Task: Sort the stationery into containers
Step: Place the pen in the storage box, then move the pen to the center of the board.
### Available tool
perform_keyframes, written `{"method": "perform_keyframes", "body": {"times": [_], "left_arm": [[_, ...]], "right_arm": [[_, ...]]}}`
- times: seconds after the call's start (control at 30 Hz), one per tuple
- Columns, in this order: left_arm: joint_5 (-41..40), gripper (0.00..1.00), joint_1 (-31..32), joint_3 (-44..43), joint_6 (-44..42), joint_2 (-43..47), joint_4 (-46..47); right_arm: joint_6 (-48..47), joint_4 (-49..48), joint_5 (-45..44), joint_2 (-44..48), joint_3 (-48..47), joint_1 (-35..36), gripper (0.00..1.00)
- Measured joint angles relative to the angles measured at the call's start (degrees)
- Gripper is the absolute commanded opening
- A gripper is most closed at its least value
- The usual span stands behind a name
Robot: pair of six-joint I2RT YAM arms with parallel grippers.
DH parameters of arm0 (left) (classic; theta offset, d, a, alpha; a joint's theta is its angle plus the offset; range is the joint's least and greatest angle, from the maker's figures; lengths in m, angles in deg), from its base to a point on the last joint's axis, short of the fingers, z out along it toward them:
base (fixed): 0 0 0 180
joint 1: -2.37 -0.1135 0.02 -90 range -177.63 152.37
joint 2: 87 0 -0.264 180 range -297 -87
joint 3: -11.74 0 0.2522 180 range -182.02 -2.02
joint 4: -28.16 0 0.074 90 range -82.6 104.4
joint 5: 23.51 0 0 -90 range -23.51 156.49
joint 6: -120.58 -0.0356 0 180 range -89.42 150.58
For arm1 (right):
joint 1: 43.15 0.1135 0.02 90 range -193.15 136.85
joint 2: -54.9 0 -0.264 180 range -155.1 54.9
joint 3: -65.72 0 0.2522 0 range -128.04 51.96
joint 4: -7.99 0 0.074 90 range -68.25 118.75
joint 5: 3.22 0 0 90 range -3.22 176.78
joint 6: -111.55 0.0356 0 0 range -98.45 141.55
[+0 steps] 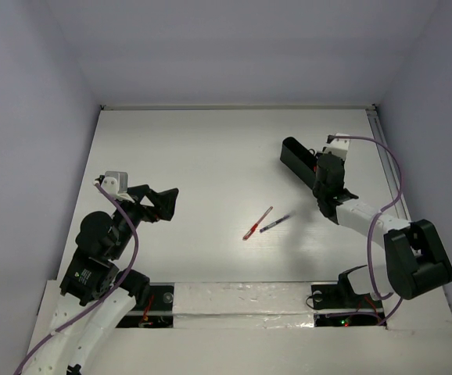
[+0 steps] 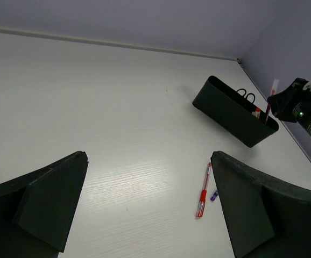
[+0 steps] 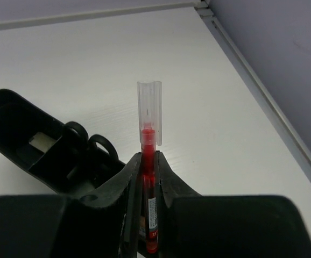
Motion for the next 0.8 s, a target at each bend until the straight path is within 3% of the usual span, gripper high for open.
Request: {"method": "perform_keyframes", "body": {"times": [0.37,0.57,0.8], "left_arm": [[0.0,0.99,0.0,0.0,0.02,0.0,0.0],[0.0,0.99,0.0,0.0,0.02,0.0,0.0],[0.0,0.99,0.0,0.0,0.02,0.0,0.0]], "right_arm": [[2.73,3.26,1.92,4.72,1.7,0.02,0.43],[4.72,7.56,3.76,8.5,1.51,0.59,0.44],[11.87,24.63,10.84,10.8,-6.88,7.39,0.43]]}}
